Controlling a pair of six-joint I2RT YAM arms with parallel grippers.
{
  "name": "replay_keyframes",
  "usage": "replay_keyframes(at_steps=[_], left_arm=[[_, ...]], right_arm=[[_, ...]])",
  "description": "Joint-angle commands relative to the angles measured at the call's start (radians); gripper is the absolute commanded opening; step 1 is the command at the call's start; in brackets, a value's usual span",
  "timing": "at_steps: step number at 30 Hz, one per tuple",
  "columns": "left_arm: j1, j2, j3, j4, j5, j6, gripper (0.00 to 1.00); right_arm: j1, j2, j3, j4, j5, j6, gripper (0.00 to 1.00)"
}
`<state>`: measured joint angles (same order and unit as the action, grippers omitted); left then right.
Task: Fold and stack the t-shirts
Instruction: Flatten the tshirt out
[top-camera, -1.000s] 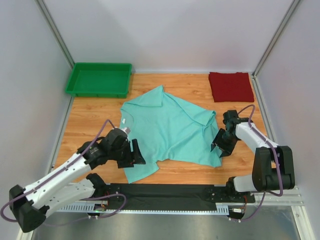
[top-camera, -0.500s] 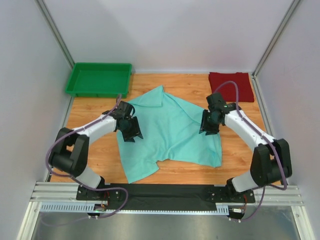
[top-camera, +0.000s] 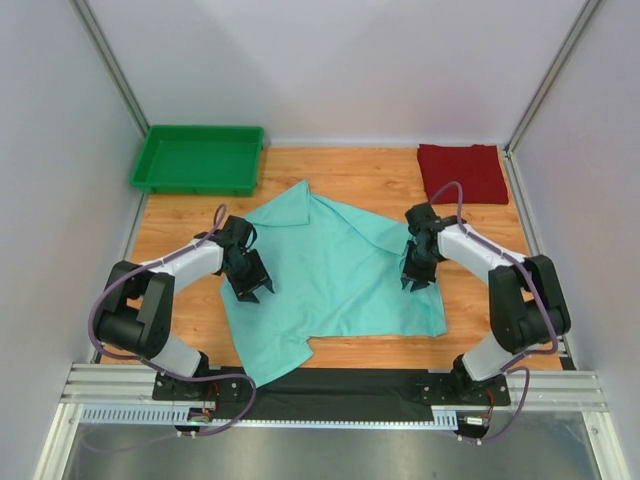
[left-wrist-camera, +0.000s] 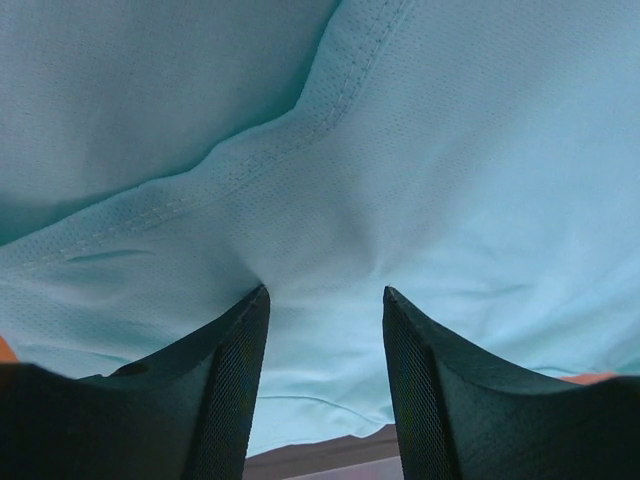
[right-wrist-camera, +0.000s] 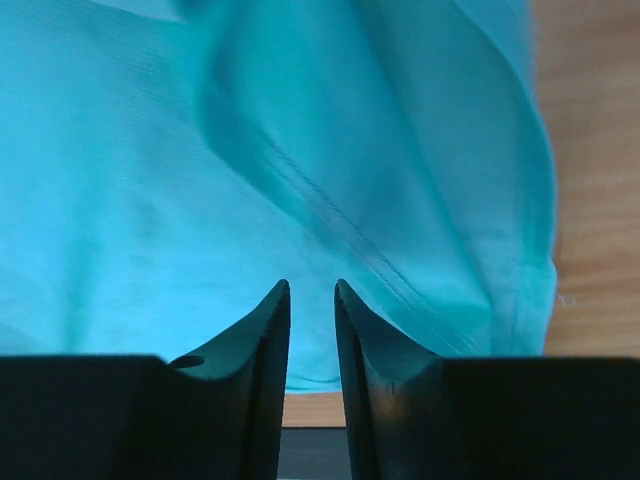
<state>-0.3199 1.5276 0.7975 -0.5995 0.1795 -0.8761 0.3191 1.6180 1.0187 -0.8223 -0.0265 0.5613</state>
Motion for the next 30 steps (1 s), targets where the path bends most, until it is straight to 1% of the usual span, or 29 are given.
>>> replay_keyframes(at_steps=[1,3,4,7,8,9,10,11,12,14,15,17,19,21,22,23,24,25,26,28,29,30], left_arm=[[0.016,0.017,-0.021,-0.054,-0.048,-0.011,0.57],[0.022,0.034,-0.018,-0.056,-0.043,-0.006,0.57],[0.025,0.037,-0.020,-0.056,-0.031,-0.003,0.57],[0.028,0.037,-0.020,-0.052,-0.025,0.000,0.56],[0.028,0.037,-0.020,-0.054,-0.028,0.000,0.56],[0.030,0.034,-0.021,-0.063,-0.029,-0.001,0.56],[0.033,0.032,-0.029,-0.066,-0.032,-0.006,0.56],[0.038,0.026,-0.038,-0.066,-0.031,-0.017,0.56],[0.050,0.011,-0.047,-0.069,-0.029,-0.023,0.56],[0.064,-0.009,-0.079,-0.088,-0.040,-0.034,0.56],[0.085,-0.032,-0.093,-0.097,-0.047,-0.047,0.53],[0.105,-0.064,-0.132,-0.118,-0.060,-0.046,0.50],[0.113,-0.125,-0.135,-0.149,-0.092,-0.018,0.48],[0.113,-0.197,-0.126,-0.200,-0.103,0.005,0.48],[0.111,-0.222,-0.110,-0.213,-0.092,0.029,0.48],[0.110,-0.274,-0.097,-0.233,-0.083,0.049,0.49],[0.101,-0.299,-0.081,-0.238,-0.074,0.069,0.52],[0.081,-0.317,-0.043,-0.238,-0.060,0.121,0.54],[0.067,-0.332,-0.023,-0.227,-0.048,0.141,0.56],[0.045,-0.348,0.031,-0.200,-0.019,0.186,0.59],[0.030,-0.345,0.045,-0.156,-0.009,0.189,0.60],[0.028,-0.316,0.054,-0.123,0.011,0.190,0.60]], right_arm=[[-0.037,-0.111,-0.136,-0.049,0.052,0.109,0.28],[-0.078,-0.121,-0.181,-0.020,0.042,0.118,0.28],[-0.086,-0.118,-0.192,-0.021,0.002,0.115,0.27],[-0.087,-0.119,-0.201,-0.025,0.017,0.115,0.21],[-0.089,-0.122,-0.219,-0.024,0.025,0.129,0.17],[-0.115,-0.121,-0.229,-0.028,0.061,0.155,0.11],[-0.136,-0.119,-0.238,-0.032,0.094,0.167,0.08],[-0.161,-0.121,-0.247,-0.035,0.108,0.175,0.08],[-0.219,-0.116,-0.259,-0.043,0.123,0.196,0.08],[-0.277,-0.112,-0.259,-0.060,0.195,0.209,0.08],[-0.345,-0.113,-0.252,-0.076,0.238,0.216,0.08],[-0.389,-0.131,-0.243,-0.080,0.255,0.203,0.08],[-0.402,-0.180,-0.207,-0.107,0.263,0.168,0.09],[-0.384,-0.228,-0.186,-0.130,0.228,0.146,0.13],[-0.370,-0.287,-0.161,-0.133,0.179,0.105,0.14],[-0.329,-0.314,-0.146,-0.132,0.159,0.086,0.18],[-0.293,-0.343,-0.129,-0.133,0.151,0.080,0.23],[-0.272,-0.380,-0.102,-0.117,0.110,0.046,0.30],[-0.249,-0.389,-0.089,-0.091,0.080,0.031,0.38],[-0.172,-0.380,-0.063,-0.013,0.063,0.017,0.47],[-0.154,-0.324,-0.033,0.015,0.042,0.020,0.50],[-0.137,-0.288,-0.017,0.046,-0.031,0.034,0.50]])
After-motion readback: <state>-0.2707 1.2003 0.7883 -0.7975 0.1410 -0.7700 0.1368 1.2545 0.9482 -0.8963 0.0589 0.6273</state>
